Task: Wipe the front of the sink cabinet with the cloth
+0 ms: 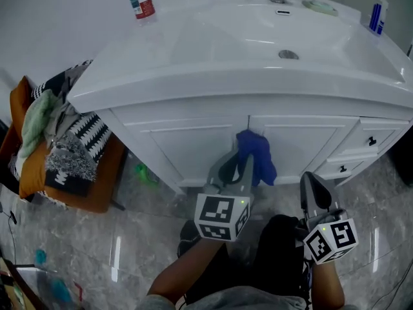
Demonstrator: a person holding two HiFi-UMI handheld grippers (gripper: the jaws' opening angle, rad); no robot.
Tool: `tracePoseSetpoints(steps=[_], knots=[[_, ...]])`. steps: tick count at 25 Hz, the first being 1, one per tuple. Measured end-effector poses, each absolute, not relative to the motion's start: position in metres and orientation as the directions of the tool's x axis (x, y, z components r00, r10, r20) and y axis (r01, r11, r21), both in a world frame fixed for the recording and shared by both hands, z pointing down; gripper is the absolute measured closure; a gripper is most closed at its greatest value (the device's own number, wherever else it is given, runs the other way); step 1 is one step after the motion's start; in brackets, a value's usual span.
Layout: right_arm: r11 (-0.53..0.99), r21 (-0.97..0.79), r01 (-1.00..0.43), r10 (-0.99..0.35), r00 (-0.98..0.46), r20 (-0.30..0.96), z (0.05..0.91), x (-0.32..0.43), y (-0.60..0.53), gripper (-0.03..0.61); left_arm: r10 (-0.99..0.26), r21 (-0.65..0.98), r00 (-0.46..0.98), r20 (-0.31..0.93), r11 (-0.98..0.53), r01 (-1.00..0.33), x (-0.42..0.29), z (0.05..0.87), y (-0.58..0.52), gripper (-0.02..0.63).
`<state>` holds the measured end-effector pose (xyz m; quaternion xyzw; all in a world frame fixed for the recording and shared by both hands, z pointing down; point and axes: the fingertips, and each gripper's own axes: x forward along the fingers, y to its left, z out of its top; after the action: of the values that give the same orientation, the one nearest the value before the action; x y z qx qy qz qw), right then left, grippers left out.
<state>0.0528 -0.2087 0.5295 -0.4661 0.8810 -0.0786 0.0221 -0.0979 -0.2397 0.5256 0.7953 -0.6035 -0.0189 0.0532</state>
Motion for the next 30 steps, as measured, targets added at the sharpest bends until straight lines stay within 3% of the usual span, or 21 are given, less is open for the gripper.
tracePoseSetpoints(steps=[23, 30], knots=[[0.609, -0.135, -0.782, -0.779, -0.621, 0.086, 0.55, -0.001, -0.197, 0.578, -0.989, 0.06, -0.139, 0.046, 0.142, -0.988, -0.293, 0.546, -0.221, 0.555], [0.623, -0.133, -0.771, -0.767, -0.636, 0.088, 0.551, -0.014, -0.193, 0.578, -0.974, -0.035, -0.216, 0.067, 0.214, -0.976, -0.337, 0.557, -0.207, 0.554]])
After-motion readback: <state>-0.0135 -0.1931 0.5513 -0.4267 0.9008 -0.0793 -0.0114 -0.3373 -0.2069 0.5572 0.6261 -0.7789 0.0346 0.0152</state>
